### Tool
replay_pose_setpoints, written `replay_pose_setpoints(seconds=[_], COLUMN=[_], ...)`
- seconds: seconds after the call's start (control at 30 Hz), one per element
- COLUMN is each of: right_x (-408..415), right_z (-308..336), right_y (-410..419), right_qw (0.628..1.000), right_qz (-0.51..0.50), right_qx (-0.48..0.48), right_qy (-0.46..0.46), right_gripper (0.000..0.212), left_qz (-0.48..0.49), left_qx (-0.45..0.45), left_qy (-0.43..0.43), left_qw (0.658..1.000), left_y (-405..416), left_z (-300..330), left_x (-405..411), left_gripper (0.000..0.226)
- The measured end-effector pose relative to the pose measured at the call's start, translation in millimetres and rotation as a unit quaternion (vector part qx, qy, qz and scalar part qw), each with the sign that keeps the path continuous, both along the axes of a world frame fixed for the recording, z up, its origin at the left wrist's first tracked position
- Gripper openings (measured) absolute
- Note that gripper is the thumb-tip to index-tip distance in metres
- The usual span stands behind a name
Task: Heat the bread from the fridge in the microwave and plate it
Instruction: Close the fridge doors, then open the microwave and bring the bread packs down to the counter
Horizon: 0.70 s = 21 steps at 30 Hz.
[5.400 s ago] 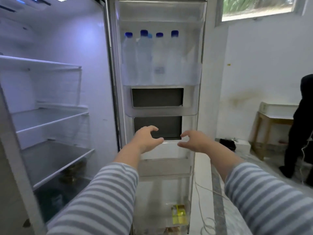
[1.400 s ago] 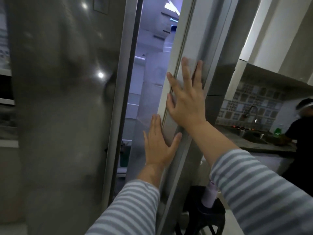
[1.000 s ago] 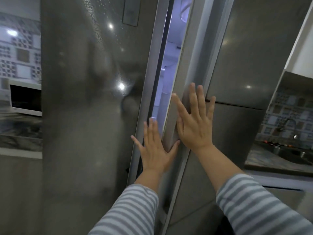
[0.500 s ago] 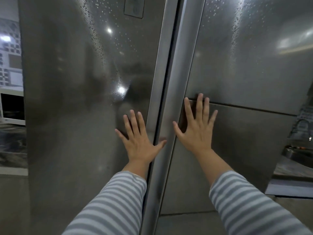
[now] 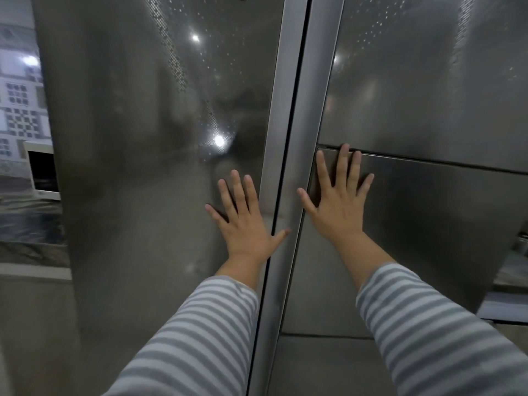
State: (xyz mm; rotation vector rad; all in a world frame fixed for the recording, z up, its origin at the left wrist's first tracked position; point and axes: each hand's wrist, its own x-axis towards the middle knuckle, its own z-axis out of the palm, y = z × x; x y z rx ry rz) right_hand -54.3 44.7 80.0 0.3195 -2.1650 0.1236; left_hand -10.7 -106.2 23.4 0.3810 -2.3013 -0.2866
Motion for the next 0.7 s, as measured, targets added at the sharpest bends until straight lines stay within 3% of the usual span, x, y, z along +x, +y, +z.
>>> replay_pose_setpoints(seconds=[0.2, 0.37, 0.7], right_x=[56, 93, 176], right_z=[-14, -26, -48], right_y=[-8, -44, -162], right_qw=[0.991, 0.972, 0.927], right_qz=[0.088, 0.197, 0.336], right_qx=[0.021, 0.023, 0.054], right_qy=[-0.094, -0.124, -0.159], right_gripper=[0.057, 0.035, 0.035], left_qz=[-0.027, 0.041, 0.192], left_qx=[-0.038, -0.023, 0.010], left_qy=[-0.095, -0.148, -0.165], left_qw=[0.994, 0.988, 0.967], left_y=[-24, -53, -138], left_z=[10, -3, -17], left_x=[62, 125, 244], left_gripper=[0.111, 0.097, 0.095])
